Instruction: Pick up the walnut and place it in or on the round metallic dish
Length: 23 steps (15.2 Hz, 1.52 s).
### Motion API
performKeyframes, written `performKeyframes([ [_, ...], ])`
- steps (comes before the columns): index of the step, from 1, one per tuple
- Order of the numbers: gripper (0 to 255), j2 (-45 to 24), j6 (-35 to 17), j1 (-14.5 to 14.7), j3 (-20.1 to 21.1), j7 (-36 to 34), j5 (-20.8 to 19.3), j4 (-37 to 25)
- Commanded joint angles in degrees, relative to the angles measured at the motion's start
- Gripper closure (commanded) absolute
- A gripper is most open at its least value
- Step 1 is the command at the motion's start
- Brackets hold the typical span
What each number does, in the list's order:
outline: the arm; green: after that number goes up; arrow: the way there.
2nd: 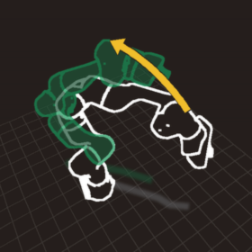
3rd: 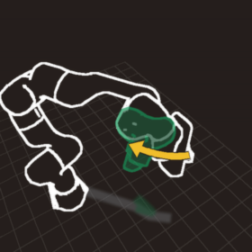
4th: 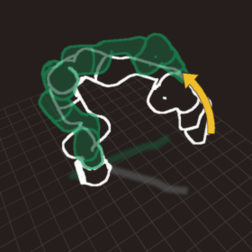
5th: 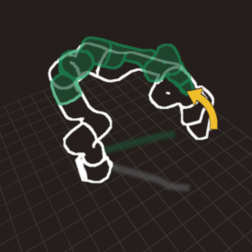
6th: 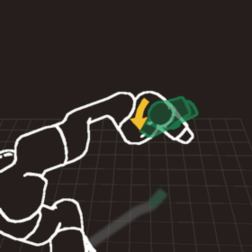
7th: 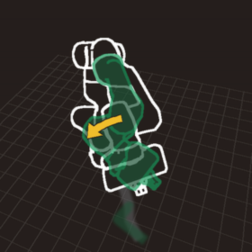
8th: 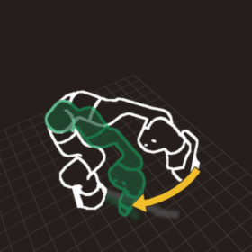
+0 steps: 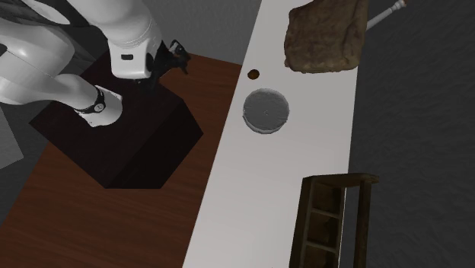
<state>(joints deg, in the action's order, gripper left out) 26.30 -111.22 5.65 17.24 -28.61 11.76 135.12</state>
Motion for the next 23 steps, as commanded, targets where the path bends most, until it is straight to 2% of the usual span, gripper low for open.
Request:
performKeyframes([
  [1, 0, -3.6, -2.8, 0.3, 2.3, -2.7, 0.1, -1.1],
  [7, 0, -15.2, -9.4, 0.8, 8.3, -11.2, -2.6, -6.4],
  [13, 0, -28.6, -14.0, 2.3, 12.5, -21.4, -9.8, -14.4],
  [17, 0, -38.2, -15.3, 5.1, 13.1, -28.3, -15.9, -21.3],
  [23, 0, -52.3, -14.6, 11.7, 11.2, -36.2, -23.5, -34.5],
])
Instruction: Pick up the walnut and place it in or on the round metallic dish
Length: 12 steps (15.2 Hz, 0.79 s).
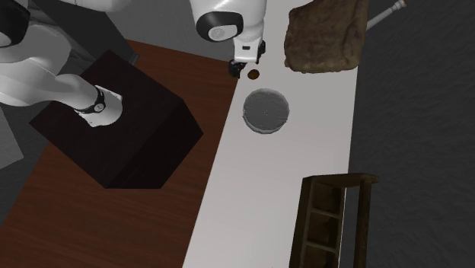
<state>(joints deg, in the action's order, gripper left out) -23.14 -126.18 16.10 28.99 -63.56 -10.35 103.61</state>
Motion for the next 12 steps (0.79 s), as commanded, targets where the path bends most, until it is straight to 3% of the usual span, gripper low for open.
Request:
performKeyframes([
  [1, 0, -5.2, 0.8, 2.5, -1.0, -2.2, -2.4, -5.5],
  [2, 0, -7.5, 1.2, 3.8, -1.5, -3.0, -3.3, -8.2],
  [12, 0, -10.8, -2.8, 4.8, -2.7, -4.0, -4.9, -7.2],
])
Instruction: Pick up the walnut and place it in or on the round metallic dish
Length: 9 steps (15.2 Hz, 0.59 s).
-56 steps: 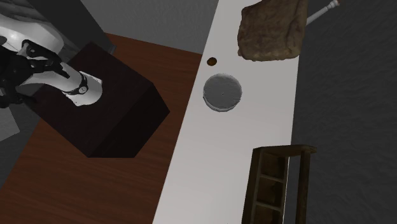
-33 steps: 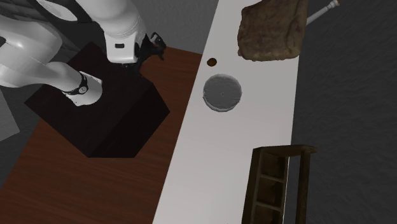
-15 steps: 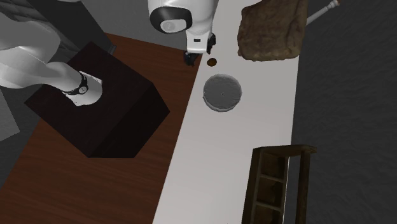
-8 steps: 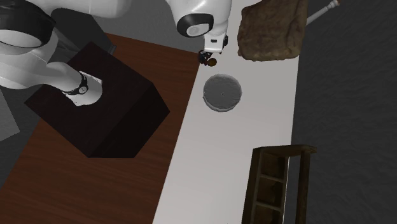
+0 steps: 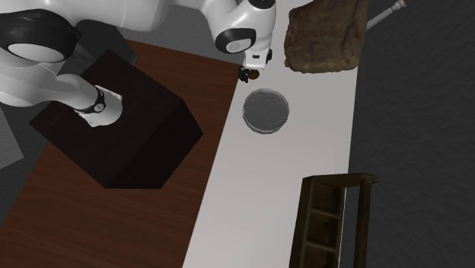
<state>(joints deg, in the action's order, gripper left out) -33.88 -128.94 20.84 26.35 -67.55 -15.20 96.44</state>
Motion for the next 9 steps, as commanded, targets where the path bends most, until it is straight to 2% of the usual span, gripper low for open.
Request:
performKeyframes([
  [1, 0, -0.1, -0.1, 0.0, 0.0, 0.0, -0.1, 0.0],
  [6, 0, -0.1, -0.1, 0.0, 0.0, 0.0, 0.0, 0.0],
  [7, 255, -0.1, -0.1, 0.0, 0.0, 0.0, 0.0, 0.0],
  [9, 255, -0.1, -0.1, 0.0, 0.0, 0.0, 0.0, 0.0],
])
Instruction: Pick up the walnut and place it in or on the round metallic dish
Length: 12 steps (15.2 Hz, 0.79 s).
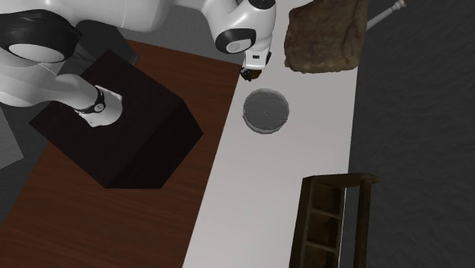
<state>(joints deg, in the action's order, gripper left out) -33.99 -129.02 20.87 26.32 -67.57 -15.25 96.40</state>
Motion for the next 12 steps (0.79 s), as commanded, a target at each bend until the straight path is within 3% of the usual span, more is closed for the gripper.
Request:
performKeyframes([
  [1, 255, 0.0, 0.0, 0.0, 0.0, 0.0, 0.0, 0.0],
  [12, 255, 2.1, 2.8, -0.5, 0.8, 0.6, 1.1, -0.8],
])
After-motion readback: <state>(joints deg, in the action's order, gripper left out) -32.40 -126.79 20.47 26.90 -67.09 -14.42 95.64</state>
